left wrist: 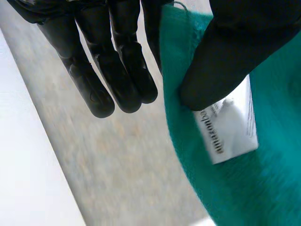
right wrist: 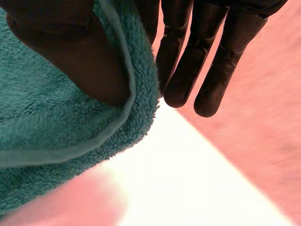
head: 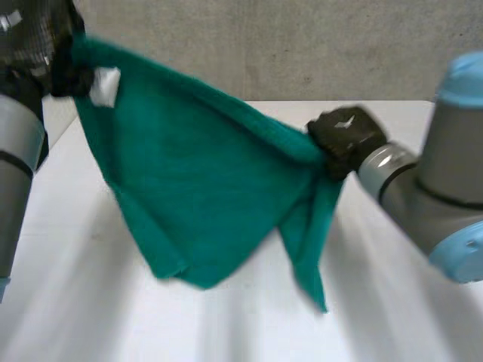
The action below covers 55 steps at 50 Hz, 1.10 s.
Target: Fold the towel.
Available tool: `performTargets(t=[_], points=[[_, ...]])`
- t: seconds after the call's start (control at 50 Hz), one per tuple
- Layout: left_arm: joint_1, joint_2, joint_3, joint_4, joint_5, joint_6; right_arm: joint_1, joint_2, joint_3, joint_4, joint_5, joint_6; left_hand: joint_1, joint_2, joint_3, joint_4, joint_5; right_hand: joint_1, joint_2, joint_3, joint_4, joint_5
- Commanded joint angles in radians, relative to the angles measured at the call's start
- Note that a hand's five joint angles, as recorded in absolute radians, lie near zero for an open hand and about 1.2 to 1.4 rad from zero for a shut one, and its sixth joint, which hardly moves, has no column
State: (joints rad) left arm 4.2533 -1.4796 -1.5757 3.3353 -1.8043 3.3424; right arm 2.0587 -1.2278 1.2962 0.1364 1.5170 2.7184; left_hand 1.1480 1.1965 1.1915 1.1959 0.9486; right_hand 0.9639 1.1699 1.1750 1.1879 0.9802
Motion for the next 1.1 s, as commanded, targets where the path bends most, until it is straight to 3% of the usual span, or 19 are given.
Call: performTargets(t=[0.02, 0.16, 0.18, 0.26, 0.4, 0.5, 0.52, 0.58, 0.66, 0.74, 0.8, 0.88, 0.98, 1.1], points=[[0.056, -0.06, -0.185, 0.0, 0.112, -0.006, 0.0, -0.091, -0.003, 0.081, 0.017, -0.196, 0.248, 0.2, 0.205, 0.2, 0.273, 0.432, 0.226, 0.221, 0.208, 0.242], [0.022, -0.251, -0.21, 0.0, 0.12, -0.011, 0.006, -0.036, 0.011, 0.187, 0.017, -0.266, 0.248, 0.2, 0.205, 0.2, 0.273, 0.432, 0.226, 0.221, 0.208, 0.242], [0.019, -0.269, -0.205, 0.001, 0.12, -0.011, 0.012, 0.049, -0.001, 0.228, 0.025, -0.319, 0.248, 0.2, 0.205, 0.2, 0.273, 0.432, 0.226, 0.221, 0.208, 0.242], [0.013, -0.366, -0.147, 0.001, 0.123, -0.011, 0.014, 0.169, -0.038, 0.271, 0.032, -0.42, 0.248, 0.2, 0.205, 0.2, 0.273, 0.432, 0.226, 0.221, 0.208, 0.242], [-0.018, -0.493, 0.11, 0.006, 0.125, -0.007, 0.004, 0.225, -0.247, 0.23, 0.04, -0.447, 0.248, 0.2, 0.205, 0.2, 0.273, 0.432, 0.226, 0.221, 0.208, 0.242], [-0.021, -0.484, 0.354, 0.045, 0.12, -0.012, -0.003, 0.222, -0.423, -0.038, 0.04, -0.404, 0.248, 0.2, 0.205, 0.2, 0.273, 0.432, 0.226, 0.221, 0.208, 0.242], [-0.019, -0.478, 0.388, 0.068, 0.12, -0.012, -0.005, 0.203, -0.428, -0.167, 0.04, -0.385, 0.248, 0.2, 0.205, 0.2, 0.273, 0.432, 0.226, 0.221, 0.208, 0.242], [-0.009, -0.398, 0.445, 0.252, 0.112, -0.015, -0.009, 0.118, -0.39, -0.422, 0.037, -0.373, 0.248, 0.2, 0.205, 0.2, 0.273, 0.432, 0.226, 0.221, 0.208, 0.242], [0.0, -0.354, 0.399, 0.378, 0.109, -0.011, -0.031, 0.01, -0.296, -0.532, 0.017, -0.379, 0.248, 0.2, 0.205, 0.2, 0.273, 0.432, 0.226, 0.221, 0.208, 0.242], [0.005, -0.344, 0.327, 0.356, 0.111, -0.011, -0.048, -0.021, -0.265, -0.404, -0.03, -0.381, 0.248, 0.2, 0.205, 0.2, 0.273, 0.432, 0.226, 0.221, 0.208, 0.242], [0.01, -0.343, 0.219, 0.313, 0.108, -0.015, -0.072, -0.007, -0.267, -0.139, -0.101, -0.37, 0.248, 0.2, 0.205, 0.2, 0.273, 0.432, 0.226, 0.221, 0.208, 0.242], [0.028, -0.34, 0.094, 0.305, 0.115, -0.017, -0.094, 0.042, -0.238, 0.046, -0.153, -0.368, 0.248, 0.2, 0.205, 0.2, 0.273, 0.432, 0.226, 0.221, 0.208, 0.242], [0.053, -0.34, -0.032, 0.306, 0.123, -0.015, -0.091, 0.102, -0.169, 0.131, -0.196, -0.367, 0.248, 0.2, 0.205, 0.2, 0.273, 0.432, 0.226, 0.221, 0.208, 0.242], [0.082, -0.349, -0.121, 0.309, 0.126, -0.018, -0.089, 0.189, -0.094, 0.077, -0.245, -0.352, 0.248, 0.2, 0.205, 0.2, 0.273, 0.432, 0.226, 0.221, 0.208, 0.242]])
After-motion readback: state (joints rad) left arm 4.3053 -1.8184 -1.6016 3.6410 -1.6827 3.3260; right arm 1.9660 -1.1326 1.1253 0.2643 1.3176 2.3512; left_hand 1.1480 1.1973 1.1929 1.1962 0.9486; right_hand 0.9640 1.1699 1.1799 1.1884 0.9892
